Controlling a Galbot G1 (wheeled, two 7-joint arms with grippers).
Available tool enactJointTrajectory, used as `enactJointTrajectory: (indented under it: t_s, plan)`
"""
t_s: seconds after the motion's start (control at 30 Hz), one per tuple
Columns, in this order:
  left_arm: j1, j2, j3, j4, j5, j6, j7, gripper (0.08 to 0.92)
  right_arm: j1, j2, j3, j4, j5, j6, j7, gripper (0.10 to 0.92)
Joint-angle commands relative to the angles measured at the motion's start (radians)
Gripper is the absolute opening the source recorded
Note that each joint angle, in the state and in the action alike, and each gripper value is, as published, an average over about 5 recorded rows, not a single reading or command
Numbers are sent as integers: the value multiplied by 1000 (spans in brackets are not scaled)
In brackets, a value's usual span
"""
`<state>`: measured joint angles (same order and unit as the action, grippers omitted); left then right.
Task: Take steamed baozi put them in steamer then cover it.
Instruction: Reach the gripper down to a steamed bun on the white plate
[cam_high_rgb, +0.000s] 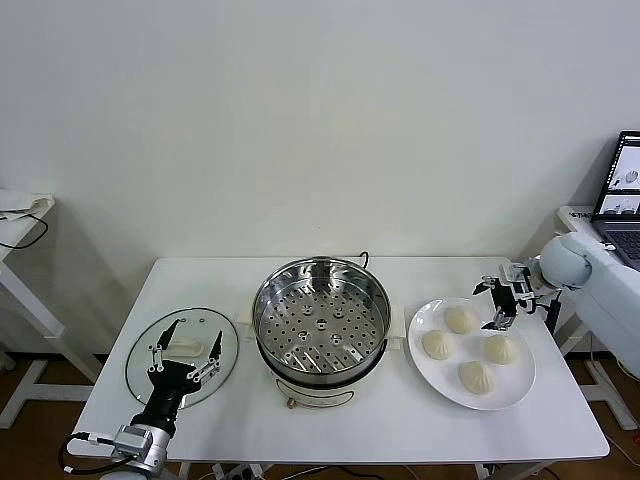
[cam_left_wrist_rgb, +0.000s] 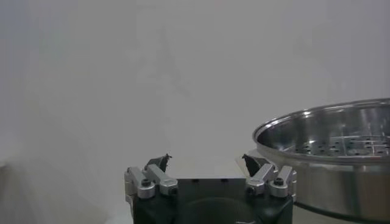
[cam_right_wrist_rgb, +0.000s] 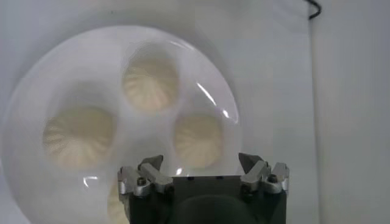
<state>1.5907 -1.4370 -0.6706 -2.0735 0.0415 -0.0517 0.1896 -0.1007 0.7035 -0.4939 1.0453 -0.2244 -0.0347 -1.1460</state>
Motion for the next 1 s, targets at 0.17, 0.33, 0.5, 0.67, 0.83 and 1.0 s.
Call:
enactJointTrajectory:
  t_s: [0.17,0.33,0.5,0.67,0.83,1.0]
  plan:
    - [5,-3,-2,-2,0,-4,3,823,23,147,-5,-183,-81,-2,-19,823]
    - [9,-5,-5,2,0,-8,5,823,9,172,17,-212,-110,2,-9,823]
    - [10,-7,-6,6,1,-12,6,823,-2,181,30,-221,-124,3,-1,823]
    - [8,-9,-4,12,2,-15,8,823,-11,185,41,-221,-134,10,1,823]
    - [7,-9,-4,15,3,-15,8,823,-15,186,47,-219,-140,16,4,823]
    - [7,-11,-3,15,3,-16,7,823,-16,185,48,-216,-142,16,5,781]
